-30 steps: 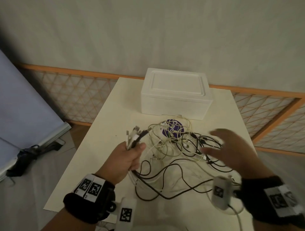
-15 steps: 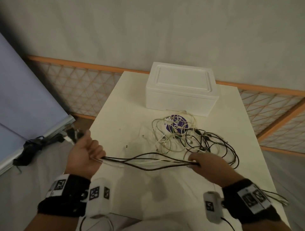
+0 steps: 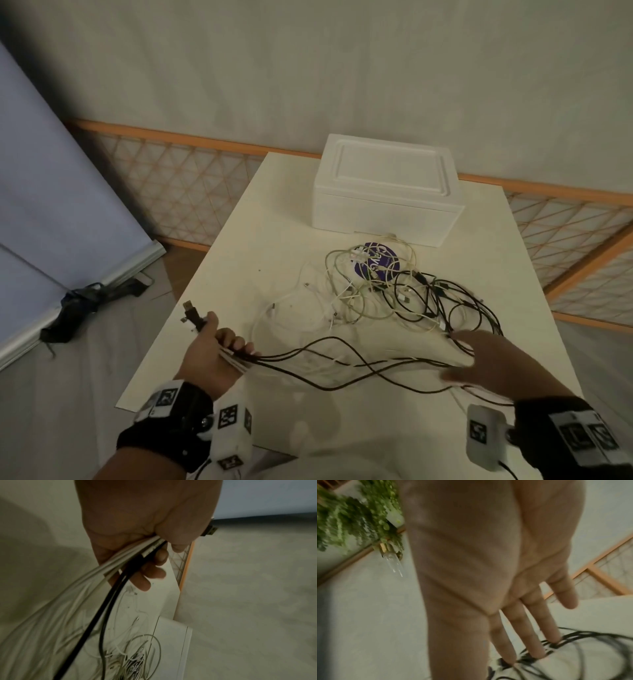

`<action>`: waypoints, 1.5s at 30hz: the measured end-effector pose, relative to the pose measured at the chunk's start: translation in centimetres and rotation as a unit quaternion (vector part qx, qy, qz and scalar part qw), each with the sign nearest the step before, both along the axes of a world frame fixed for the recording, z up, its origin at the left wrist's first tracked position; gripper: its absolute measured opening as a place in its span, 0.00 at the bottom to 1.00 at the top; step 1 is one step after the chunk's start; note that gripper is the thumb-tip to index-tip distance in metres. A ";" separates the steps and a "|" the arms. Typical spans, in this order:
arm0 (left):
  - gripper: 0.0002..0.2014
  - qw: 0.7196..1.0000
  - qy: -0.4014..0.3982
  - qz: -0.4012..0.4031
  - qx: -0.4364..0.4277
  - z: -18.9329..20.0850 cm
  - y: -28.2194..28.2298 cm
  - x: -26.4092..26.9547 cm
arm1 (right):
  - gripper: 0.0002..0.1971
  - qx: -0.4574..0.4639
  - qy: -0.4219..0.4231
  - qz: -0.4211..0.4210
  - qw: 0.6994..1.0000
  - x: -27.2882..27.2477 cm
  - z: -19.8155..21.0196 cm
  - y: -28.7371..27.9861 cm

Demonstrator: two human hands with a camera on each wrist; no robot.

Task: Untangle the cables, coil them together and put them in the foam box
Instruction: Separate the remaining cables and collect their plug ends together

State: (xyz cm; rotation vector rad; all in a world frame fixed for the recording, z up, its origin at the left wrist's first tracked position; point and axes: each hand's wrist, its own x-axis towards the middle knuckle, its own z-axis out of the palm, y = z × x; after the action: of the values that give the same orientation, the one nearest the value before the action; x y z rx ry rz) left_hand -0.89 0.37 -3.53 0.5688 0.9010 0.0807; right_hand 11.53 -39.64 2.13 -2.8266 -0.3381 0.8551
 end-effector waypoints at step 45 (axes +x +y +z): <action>0.15 0.991 -0.111 -0.055 0.059 5.8 -0.3 10.6 | 0.09 0.146 -0.178 0.169 0.958 2.9 2.9 23.5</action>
State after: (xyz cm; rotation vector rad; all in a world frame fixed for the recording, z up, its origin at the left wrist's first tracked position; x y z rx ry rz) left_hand 9.72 0.07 2.23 0.7032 0.6496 0.0959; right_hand 14.42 -16.10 5.03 -2.6629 -0.9354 0.2990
